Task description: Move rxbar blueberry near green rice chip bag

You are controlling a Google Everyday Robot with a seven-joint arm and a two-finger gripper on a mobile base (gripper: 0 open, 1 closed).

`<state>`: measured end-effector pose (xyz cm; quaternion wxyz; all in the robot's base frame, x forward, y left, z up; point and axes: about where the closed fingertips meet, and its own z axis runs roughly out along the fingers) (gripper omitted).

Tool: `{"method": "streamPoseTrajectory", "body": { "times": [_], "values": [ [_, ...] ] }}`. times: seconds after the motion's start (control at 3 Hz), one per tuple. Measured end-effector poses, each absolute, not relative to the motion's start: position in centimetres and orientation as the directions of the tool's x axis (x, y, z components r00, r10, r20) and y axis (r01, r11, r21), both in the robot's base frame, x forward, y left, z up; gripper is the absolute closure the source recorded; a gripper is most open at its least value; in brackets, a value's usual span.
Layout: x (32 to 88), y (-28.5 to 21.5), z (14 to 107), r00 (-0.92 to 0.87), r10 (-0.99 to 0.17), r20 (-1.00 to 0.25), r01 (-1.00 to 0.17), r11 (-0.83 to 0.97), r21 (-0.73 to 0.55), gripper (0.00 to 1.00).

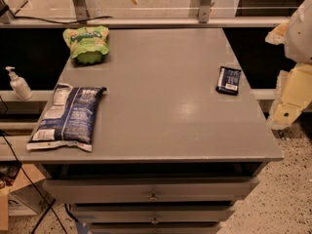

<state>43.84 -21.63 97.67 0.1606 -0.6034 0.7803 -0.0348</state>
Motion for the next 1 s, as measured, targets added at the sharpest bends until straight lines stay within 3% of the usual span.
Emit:
{"method": "streamPoseTrajectory", "body": {
  "times": [0.33,1.0],
  "values": [
    [44.0,-21.5,97.8,-0.215,-0.952,-0.217,-0.929,0.268,-0.254,0.0],
    [49.8,-21.1,96.5,-0.134,-0.892,-0.432,-0.936,0.257,-0.242,0.0]
  ]
}}
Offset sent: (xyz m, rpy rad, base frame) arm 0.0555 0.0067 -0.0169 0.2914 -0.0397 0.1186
